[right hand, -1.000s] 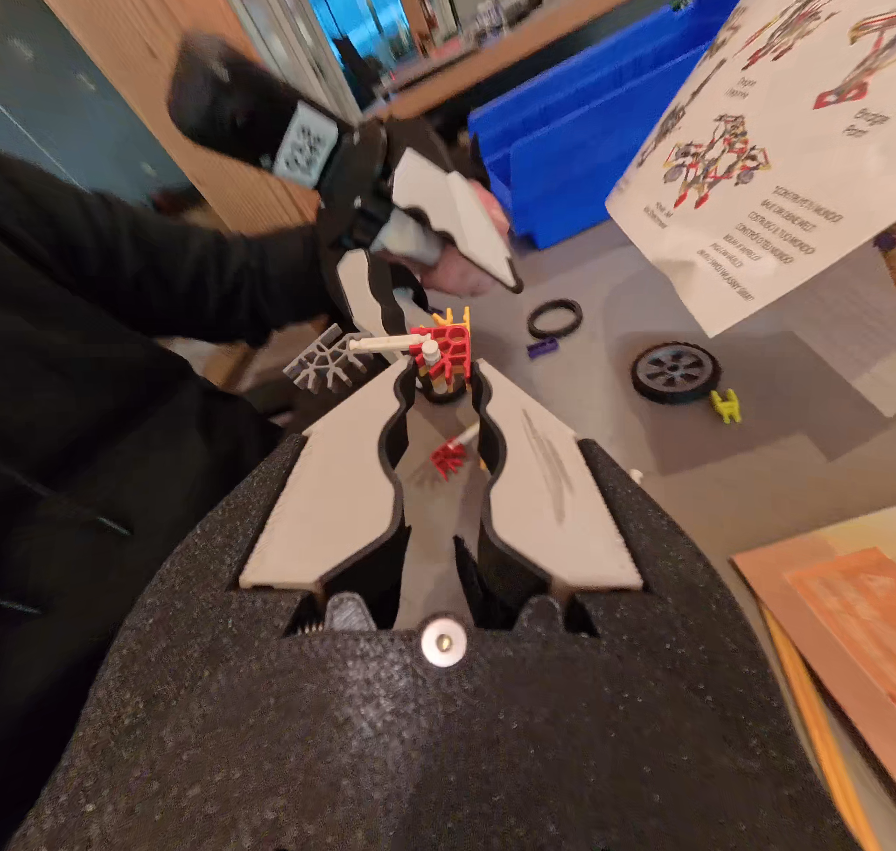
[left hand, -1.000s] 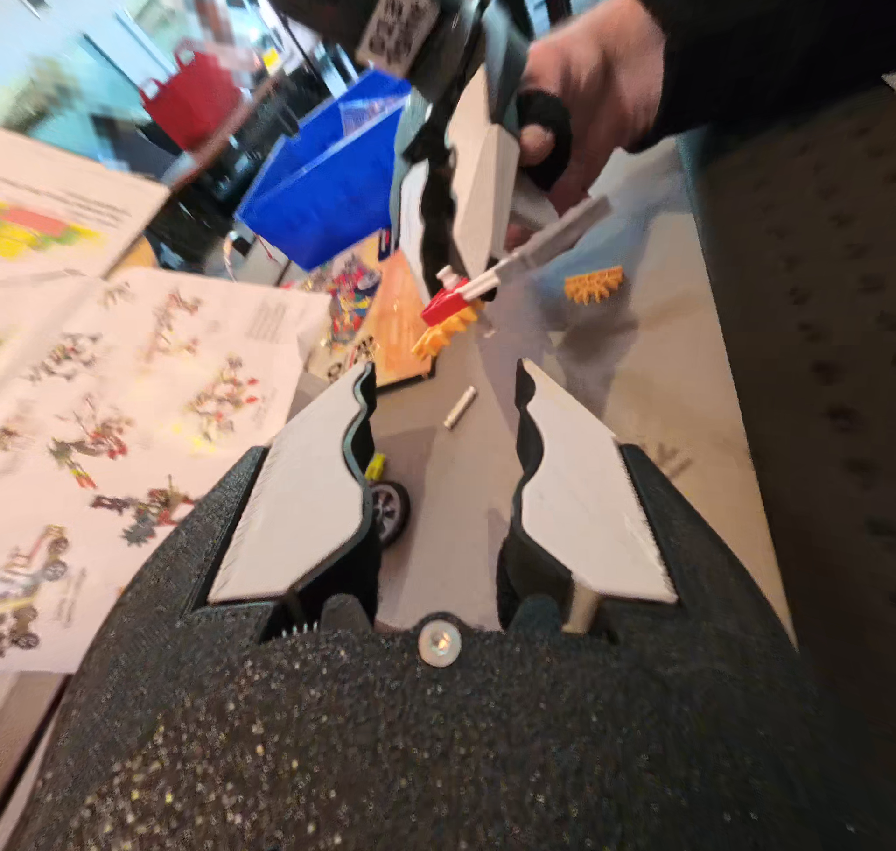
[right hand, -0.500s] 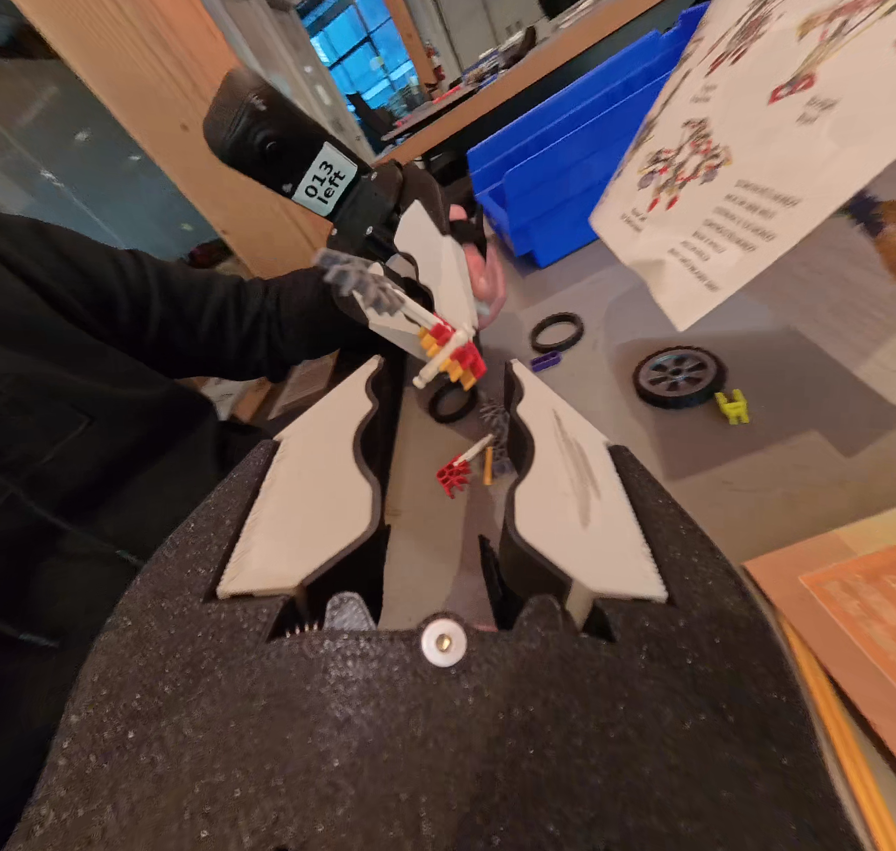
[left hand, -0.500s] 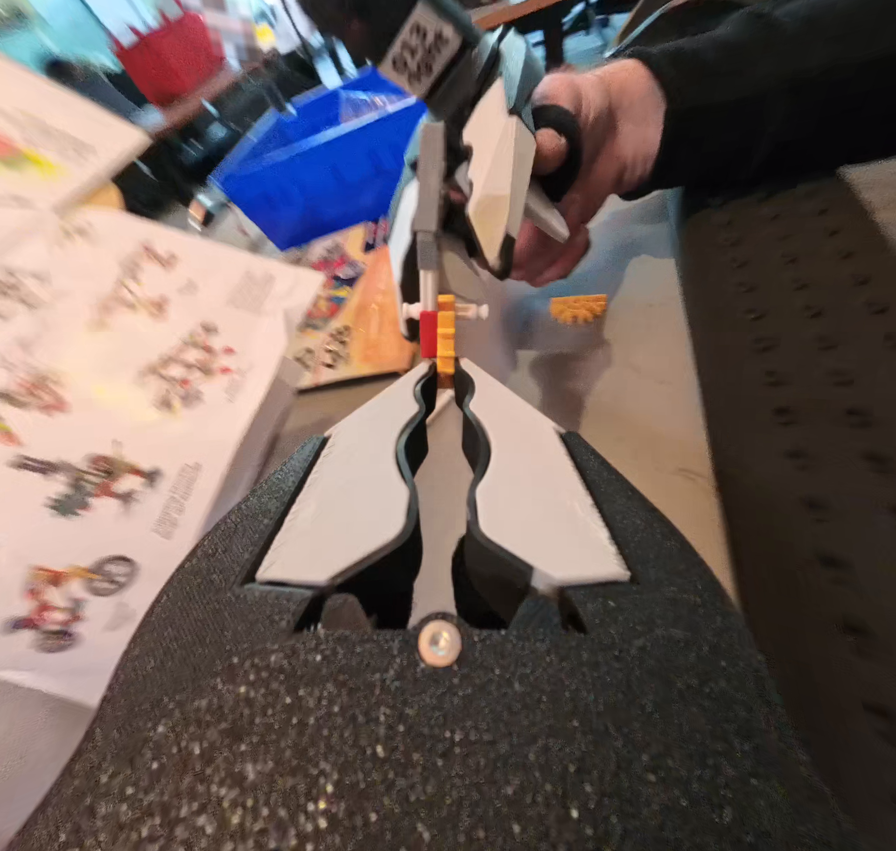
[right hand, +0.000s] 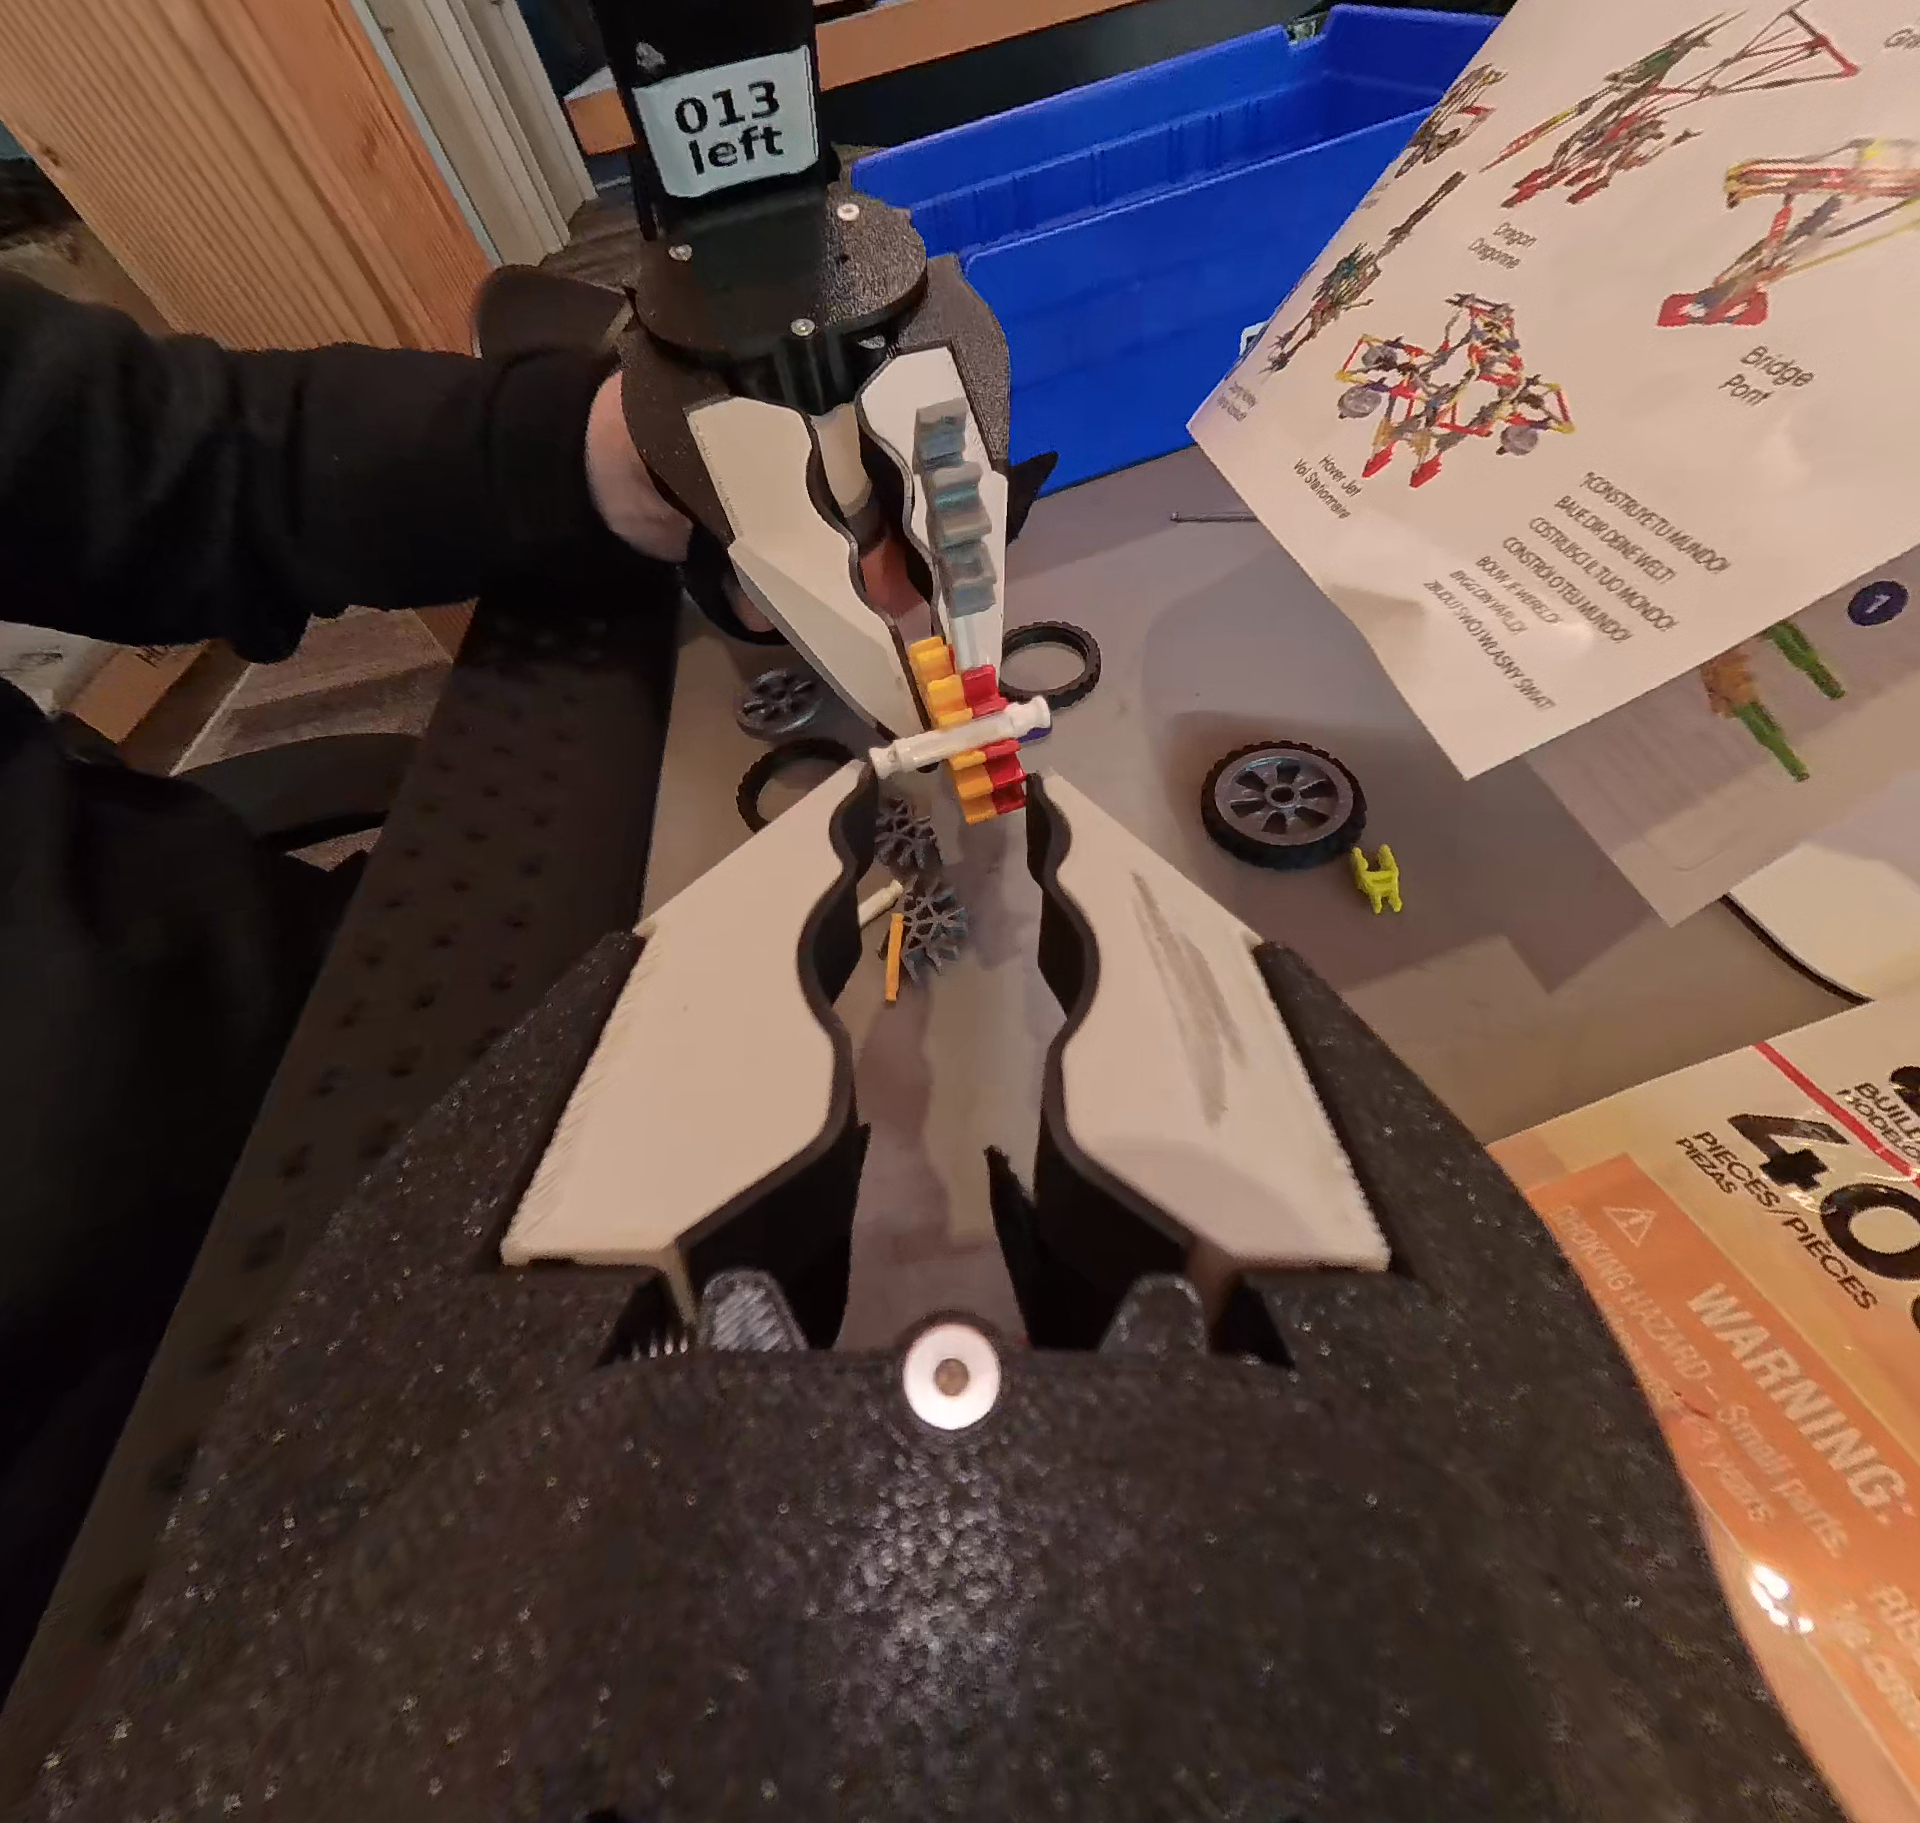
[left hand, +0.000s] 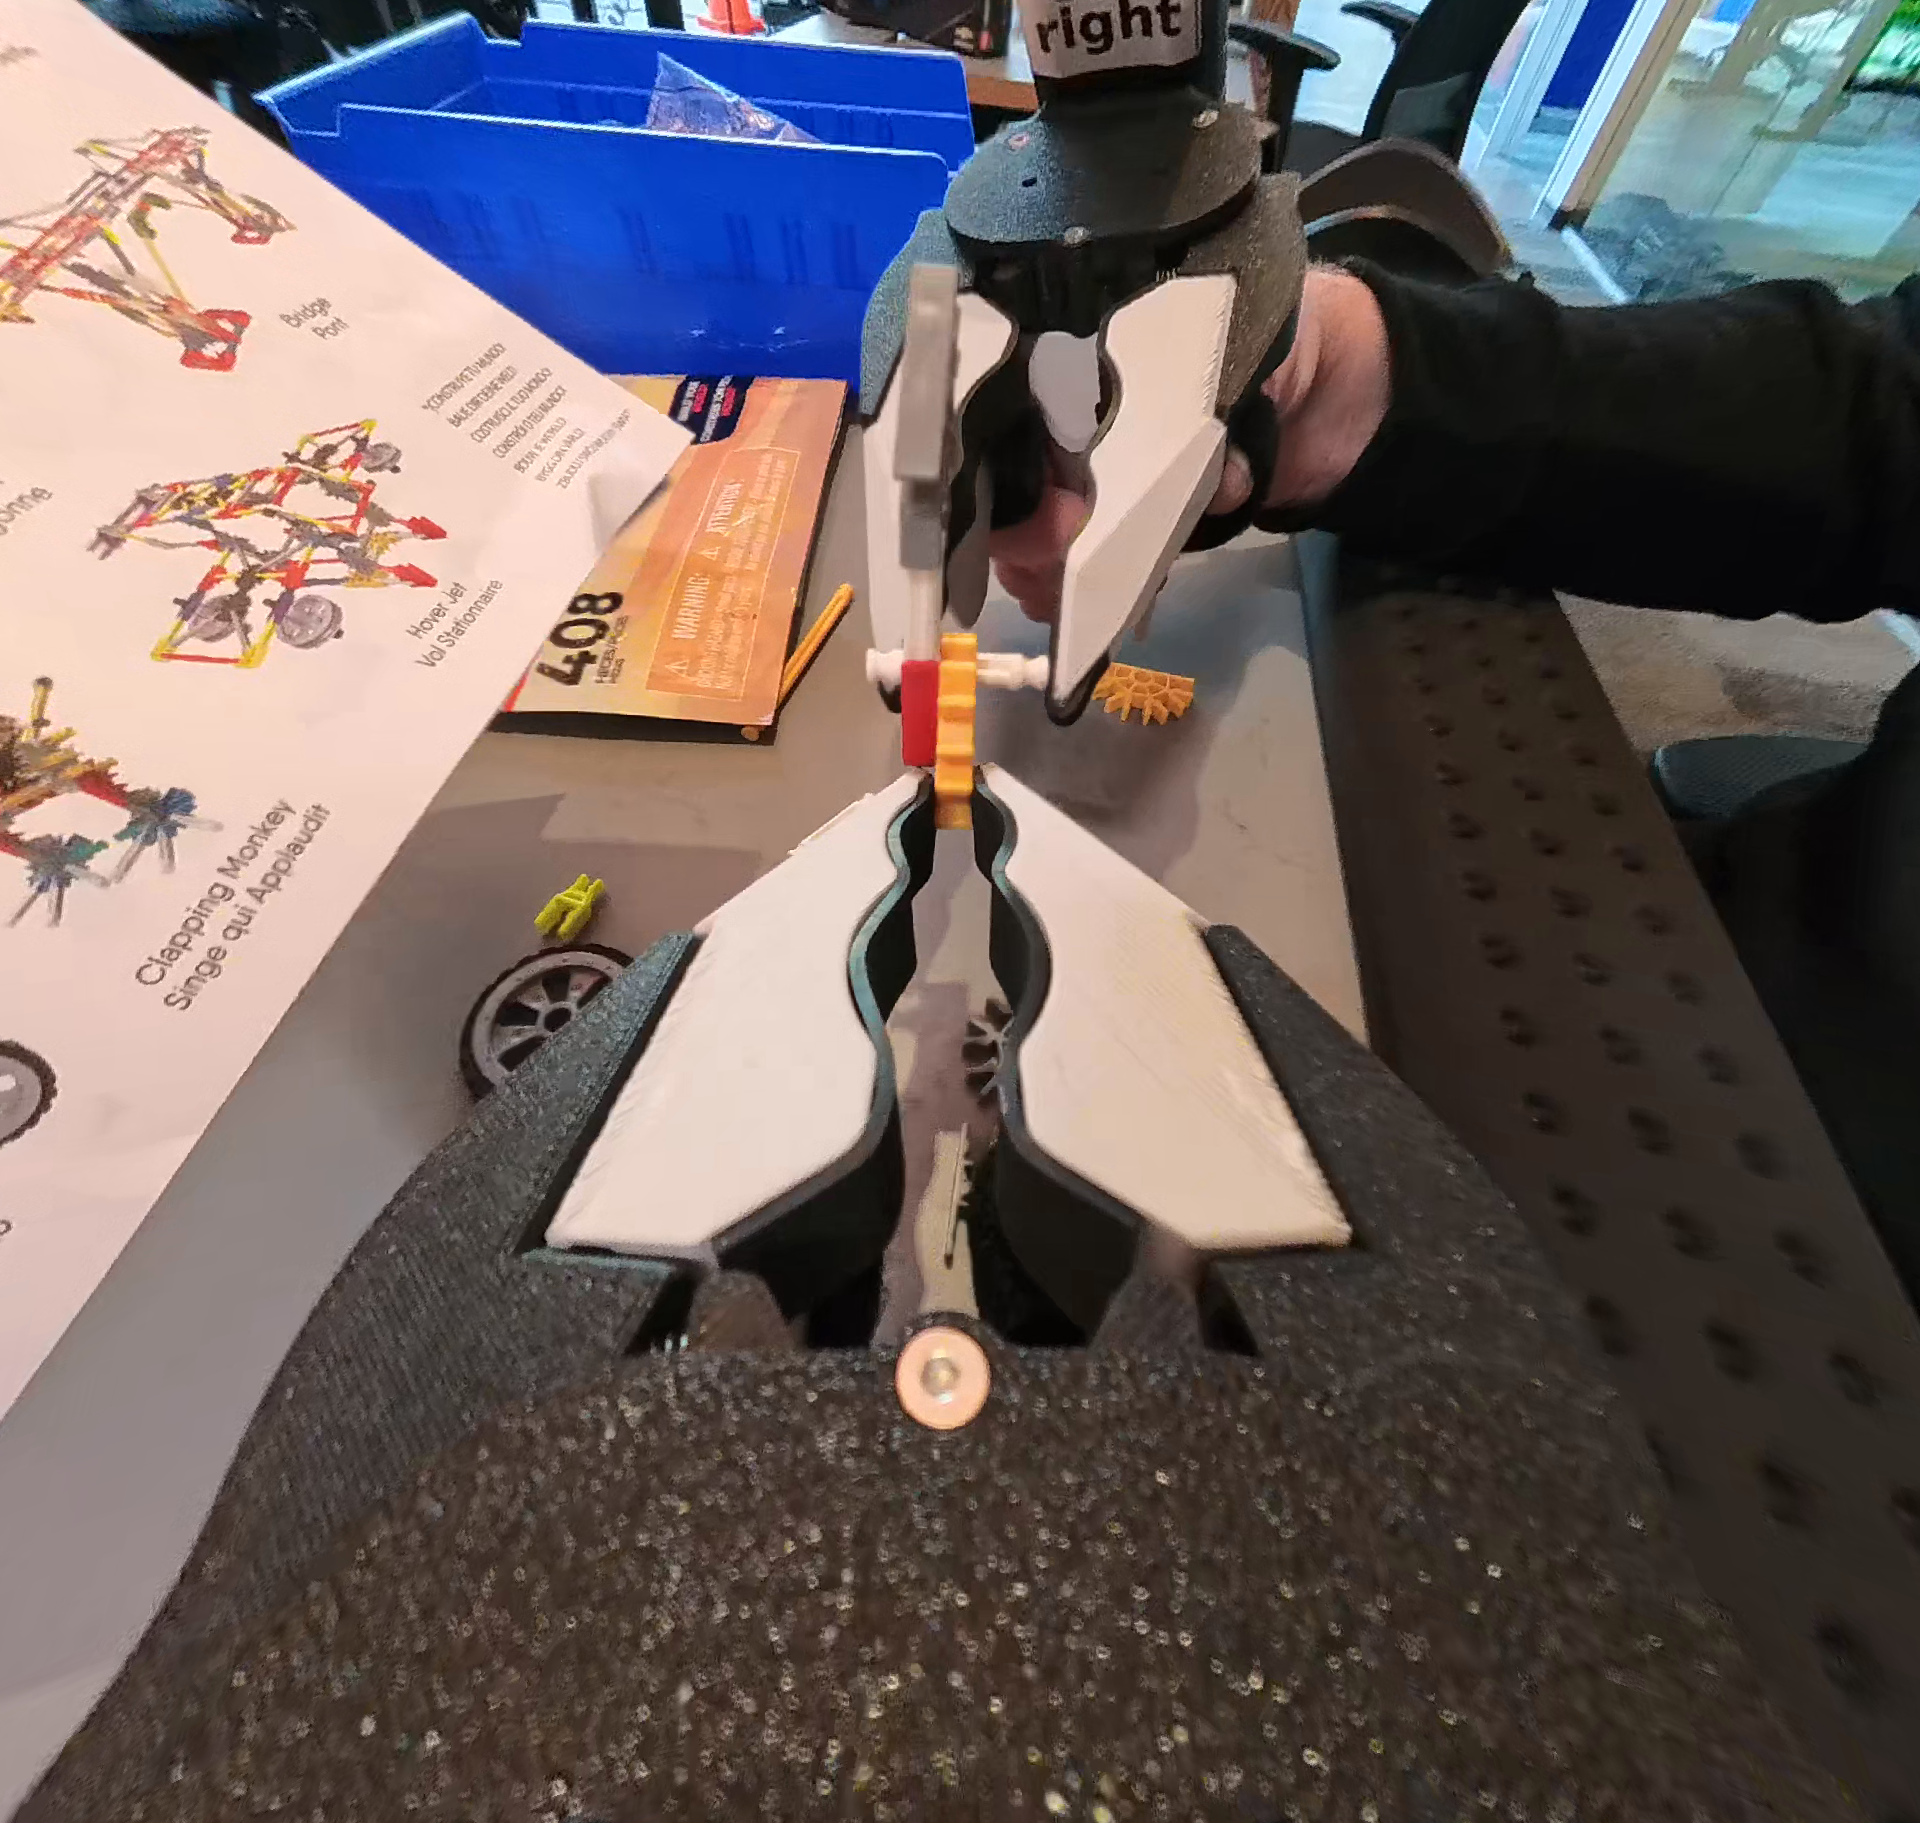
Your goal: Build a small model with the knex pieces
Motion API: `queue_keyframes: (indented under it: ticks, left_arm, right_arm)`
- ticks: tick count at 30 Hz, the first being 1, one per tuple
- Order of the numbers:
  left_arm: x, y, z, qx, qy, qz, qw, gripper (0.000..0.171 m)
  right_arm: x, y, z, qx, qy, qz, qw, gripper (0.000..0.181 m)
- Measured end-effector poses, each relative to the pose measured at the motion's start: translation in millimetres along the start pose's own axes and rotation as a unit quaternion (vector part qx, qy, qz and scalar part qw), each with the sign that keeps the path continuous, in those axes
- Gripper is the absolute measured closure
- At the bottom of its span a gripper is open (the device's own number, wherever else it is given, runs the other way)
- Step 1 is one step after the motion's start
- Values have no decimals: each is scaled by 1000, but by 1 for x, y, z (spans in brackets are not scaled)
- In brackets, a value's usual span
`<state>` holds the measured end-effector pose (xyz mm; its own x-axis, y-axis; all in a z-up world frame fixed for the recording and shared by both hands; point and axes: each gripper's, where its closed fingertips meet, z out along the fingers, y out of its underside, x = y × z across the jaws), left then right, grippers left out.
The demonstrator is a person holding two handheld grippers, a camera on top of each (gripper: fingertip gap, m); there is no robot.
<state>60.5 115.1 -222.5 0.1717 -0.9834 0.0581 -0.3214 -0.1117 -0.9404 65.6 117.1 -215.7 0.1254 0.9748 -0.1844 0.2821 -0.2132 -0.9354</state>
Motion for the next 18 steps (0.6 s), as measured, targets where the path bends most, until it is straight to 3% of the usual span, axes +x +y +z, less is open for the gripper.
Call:
queue_keyframes:
  ticks: [4, 9, 15, 18]
  left_arm:
    - [-3, 0, 0, 2, -6, 2, 1000, 164]
    - [-7, 6, -1, -14, -23, 22, 999, 148]
    - [-5, 15, 1, -54, -38, 73, 995, 160]
    - [-17, 13, -6, -54, -64, 75, 994, 160]
  right_arm:
    - [1, 1, -1, 0, -3, 11, 1000, 154]
    - [0, 14, 3, -42, 4, -10, 999, 154]
    - [3, 22, 11, -70, 26, -25, 997, 153]
    - [13, 24, 6, -91, 60, -27, 994, 141]
